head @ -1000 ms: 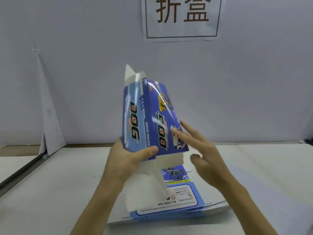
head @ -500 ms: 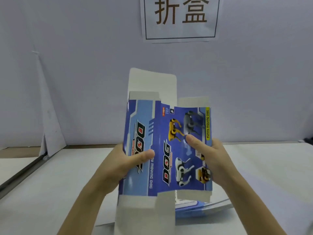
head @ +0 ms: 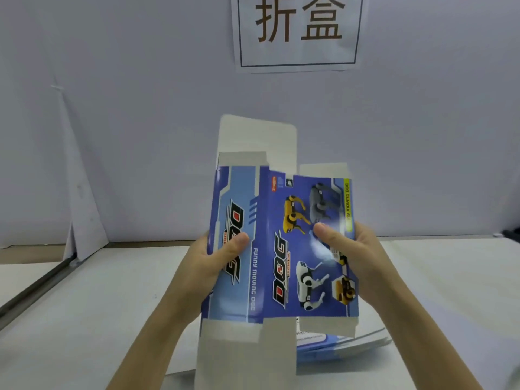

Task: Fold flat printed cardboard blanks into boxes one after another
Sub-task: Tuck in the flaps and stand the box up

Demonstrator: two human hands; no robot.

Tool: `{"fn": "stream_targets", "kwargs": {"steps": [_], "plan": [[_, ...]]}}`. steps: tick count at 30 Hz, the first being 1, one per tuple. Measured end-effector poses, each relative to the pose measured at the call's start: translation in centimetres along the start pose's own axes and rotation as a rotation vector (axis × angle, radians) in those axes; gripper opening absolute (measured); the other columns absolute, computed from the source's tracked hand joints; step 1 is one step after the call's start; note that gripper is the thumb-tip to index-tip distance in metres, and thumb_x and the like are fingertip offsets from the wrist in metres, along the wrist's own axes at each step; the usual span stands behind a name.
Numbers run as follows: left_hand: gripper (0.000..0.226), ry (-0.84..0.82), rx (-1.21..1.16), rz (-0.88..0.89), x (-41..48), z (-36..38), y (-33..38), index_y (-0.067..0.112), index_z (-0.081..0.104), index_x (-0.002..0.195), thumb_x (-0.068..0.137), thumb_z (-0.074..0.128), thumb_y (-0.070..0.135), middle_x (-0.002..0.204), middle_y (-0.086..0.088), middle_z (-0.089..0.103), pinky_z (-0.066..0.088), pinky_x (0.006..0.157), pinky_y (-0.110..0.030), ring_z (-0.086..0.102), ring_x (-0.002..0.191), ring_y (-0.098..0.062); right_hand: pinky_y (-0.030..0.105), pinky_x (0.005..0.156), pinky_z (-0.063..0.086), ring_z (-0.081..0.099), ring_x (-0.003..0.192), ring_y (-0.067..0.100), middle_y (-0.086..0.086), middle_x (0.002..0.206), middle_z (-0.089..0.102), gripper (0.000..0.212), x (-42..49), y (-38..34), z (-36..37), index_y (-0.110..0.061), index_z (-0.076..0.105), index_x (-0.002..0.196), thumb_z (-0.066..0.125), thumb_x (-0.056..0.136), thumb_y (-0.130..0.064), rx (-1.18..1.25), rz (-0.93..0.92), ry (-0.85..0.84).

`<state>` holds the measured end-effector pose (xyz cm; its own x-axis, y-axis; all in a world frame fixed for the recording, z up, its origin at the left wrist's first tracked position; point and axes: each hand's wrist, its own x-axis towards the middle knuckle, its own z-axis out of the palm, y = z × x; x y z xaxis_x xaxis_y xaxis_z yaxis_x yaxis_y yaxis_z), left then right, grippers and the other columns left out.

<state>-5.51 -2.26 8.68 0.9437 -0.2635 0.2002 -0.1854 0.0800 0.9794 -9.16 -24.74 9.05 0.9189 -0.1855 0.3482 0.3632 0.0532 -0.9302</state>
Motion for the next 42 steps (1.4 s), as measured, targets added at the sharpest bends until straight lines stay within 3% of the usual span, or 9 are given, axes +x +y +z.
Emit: {"fn": "stream_targets", "kwargs": {"steps": [3,8,17,21,24,27,29,34,42], "plan": [[0.042,0.052,0.016,0.062,0.1,-0.3,0.0,0.018,0.056,0.106,0.070,0.063,0.040,0.086,-0.001,0.075,0.060,0.058,-0.033,0.073,0.076,-0.024,0.045,0.074,0.059,0.071,0.086,0.033,0.016,0.094,0.074,0.033,-0.1,0.0,0.3,-0.011,0.069,0.096,0.070,0.070,-0.032,-0.005,-0.049,0.033],[0.043,0.024,-0.014,0.068,0.0,-0.4,0.1,0.019,0.056,0.103,0.068,0.064,0.042,0.087,-0.003,0.075,0.059,0.055,-0.030,0.073,0.077,-0.025,0.038,0.063,0.060,0.072,0.080,0.032,0.016,0.089,0.074,0.030,-0.5,-0.4,0.4,-0.009,0.071,0.092,0.071,0.071,-0.030,0.019,-0.058,0.015],[0.042,0.093,0.131,0.266,-0.4,-0.3,1.5,0.034,0.051,0.104,0.066,0.066,0.046,0.095,0.015,0.070,0.054,0.052,-0.017,0.071,0.084,-0.007,0.048,0.074,0.058,0.070,0.086,0.037,0.014,0.090,0.074,0.025,-0.8,-1.0,1.2,-0.017,0.071,0.089,0.070,0.070,-0.033,0.000,-0.143,0.091],[0.076,0.049,0.165,0.420,-1.2,0.5,2.6,0.042,0.040,0.113,0.051,0.083,0.050,0.101,0.030,0.062,0.052,0.055,-0.012,0.066,0.093,0.005,0.030,0.059,0.058,0.073,0.077,0.021,0.002,0.083,0.075,0.006,-1.4,-1.3,2.1,-0.035,0.073,0.078,0.072,0.074,-0.031,-0.014,-0.271,0.056],[0.084,0.063,0.238,0.498,-1.3,0.1,2.7,0.046,0.031,0.116,0.050,0.083,0.050,0.107,0.031,0.059,0.052,0.060,-0.011,0.063,0.098,0.006,0.016,0.062,0.053,0.069,0.073,0.006,-0.009,0.079,0.074,0.009,-1.5,-1.6,2.6,-0.035,0.073,0.083,0.074,0.074,-0.036,-0.120,-0.350,-0.022],[0.089,0.042,0.353,0.506,-1.3,-1.0,2.5,0.038,0.032,0.118,0.048,0.084,0.053,0.111,0.032,0.057,0.054,0.076,-0.018,0.061,0.101,0.005,0.034,0.087,0.055,0.067,0.094,0.017,0.003,0.099,0.073,0.050,-1.4,-1.7,2.2,-0.015,0.068,0.105,0.068,0.074,-0.055,0.019,-0.263,-0.197],[0.093,-0.005,0.483,0.596,-1.3,-1.3,2.4,0.029,0.033,0.124,0.050,0.087,0.042,0.112,0.040,0.049,0.048,0.075,-0.006,0.055,0.102,0.012,0.042,0.097,0.048,0.062,0.102,0.025,0.012,0.104,0.068,0.081,-1.2,-2.3,1.3,-0.011,0.069,0.110,0.063,0.064,-0.077,0.296,-0.099,-0.315],[0.085,-0.119,0.641,0.690,-1.1,-0.7,1.5,0.029,0.035,0.116,0.055,0.090,0.004,0.112,0.023,0.052,0.040,0.066,0.004,0.052,0.102,0.015,0.053,0.111,0.032,0.058,0.115,0.022,0.005,0.123,0.065,0.074,-0.6,-1.9,-0.4,-0.029,0.068,0.119,0.075,0.058,-0.070,0.401,0.051,-0.344],[0.079,-0.129,0.631,0.593,-0.8,-0.9,1.1,0.033,0.036,0.118,0.058,0.087,0.019,0.115,0.025,0.049,0.042,0.065,0.004,0.050,0.106,0.018,0.062,0.109,0.028,0.050,0.119,0.031,0.016,0.129,0.055,0.082,-0.4,-1.9,-0.4,-0.020,0.058,0.130,0.076,0.062,-0.063,0.487,0.184,-0.417]]}}
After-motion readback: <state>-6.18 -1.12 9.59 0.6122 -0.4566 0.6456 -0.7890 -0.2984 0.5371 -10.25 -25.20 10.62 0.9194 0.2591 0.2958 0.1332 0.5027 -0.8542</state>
